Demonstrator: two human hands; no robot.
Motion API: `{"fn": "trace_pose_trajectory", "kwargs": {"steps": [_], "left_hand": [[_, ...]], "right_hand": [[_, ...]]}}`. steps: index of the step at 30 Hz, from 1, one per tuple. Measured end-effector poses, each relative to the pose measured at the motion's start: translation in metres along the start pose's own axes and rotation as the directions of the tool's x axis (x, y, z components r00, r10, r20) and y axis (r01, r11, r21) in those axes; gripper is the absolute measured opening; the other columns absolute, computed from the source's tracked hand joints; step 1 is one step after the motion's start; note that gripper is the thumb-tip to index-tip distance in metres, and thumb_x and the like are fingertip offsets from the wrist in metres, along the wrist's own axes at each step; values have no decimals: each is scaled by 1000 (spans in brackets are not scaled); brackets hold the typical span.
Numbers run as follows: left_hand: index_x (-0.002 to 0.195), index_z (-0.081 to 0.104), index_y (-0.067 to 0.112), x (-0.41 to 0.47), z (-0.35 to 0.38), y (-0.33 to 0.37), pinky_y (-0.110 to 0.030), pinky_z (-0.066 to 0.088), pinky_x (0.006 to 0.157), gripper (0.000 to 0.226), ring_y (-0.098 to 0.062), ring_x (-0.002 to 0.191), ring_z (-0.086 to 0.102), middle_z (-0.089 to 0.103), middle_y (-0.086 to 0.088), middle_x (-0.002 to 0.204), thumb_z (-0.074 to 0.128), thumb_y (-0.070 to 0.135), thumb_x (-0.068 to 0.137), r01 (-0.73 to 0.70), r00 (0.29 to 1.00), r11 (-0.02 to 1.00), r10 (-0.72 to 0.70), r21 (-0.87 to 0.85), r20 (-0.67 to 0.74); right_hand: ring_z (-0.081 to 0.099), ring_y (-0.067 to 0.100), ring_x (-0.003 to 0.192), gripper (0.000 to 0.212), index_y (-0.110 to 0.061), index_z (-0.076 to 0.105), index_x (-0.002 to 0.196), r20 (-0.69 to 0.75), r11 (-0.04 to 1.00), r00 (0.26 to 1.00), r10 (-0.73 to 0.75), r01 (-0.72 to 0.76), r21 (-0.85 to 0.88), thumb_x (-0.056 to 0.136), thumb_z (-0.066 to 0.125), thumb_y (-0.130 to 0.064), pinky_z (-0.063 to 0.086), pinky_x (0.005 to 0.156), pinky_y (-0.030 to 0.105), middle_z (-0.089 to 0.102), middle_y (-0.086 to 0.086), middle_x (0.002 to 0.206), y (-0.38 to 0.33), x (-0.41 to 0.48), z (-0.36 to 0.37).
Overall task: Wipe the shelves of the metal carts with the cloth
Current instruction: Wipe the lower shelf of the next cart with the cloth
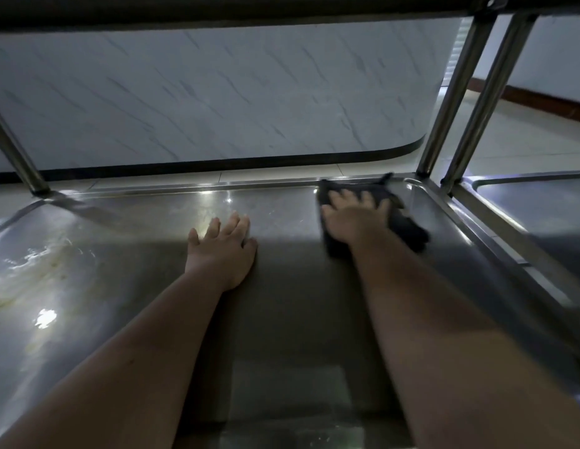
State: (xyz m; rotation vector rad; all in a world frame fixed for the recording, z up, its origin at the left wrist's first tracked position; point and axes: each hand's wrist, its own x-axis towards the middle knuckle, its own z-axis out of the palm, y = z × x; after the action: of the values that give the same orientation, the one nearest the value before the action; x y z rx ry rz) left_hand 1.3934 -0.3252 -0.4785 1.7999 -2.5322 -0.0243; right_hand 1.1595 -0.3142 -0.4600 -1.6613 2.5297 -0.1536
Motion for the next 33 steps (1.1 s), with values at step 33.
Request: {"fn": "trace_pose_trajectory", "kwargs": {"steps": [33], "left_hand": [[154,18,29,-51,-23,-77,-42,-6,120,49,-17,150,-6,5,5,163,27,29,106,-146,985,939,167,-310,40]], "right_hand": [[-8,23,150,55,-42,6,154,28,984,984,-177,177,0,101,13,-56,-8,117,56,-1,-13,164,-75,-163,23]]}}
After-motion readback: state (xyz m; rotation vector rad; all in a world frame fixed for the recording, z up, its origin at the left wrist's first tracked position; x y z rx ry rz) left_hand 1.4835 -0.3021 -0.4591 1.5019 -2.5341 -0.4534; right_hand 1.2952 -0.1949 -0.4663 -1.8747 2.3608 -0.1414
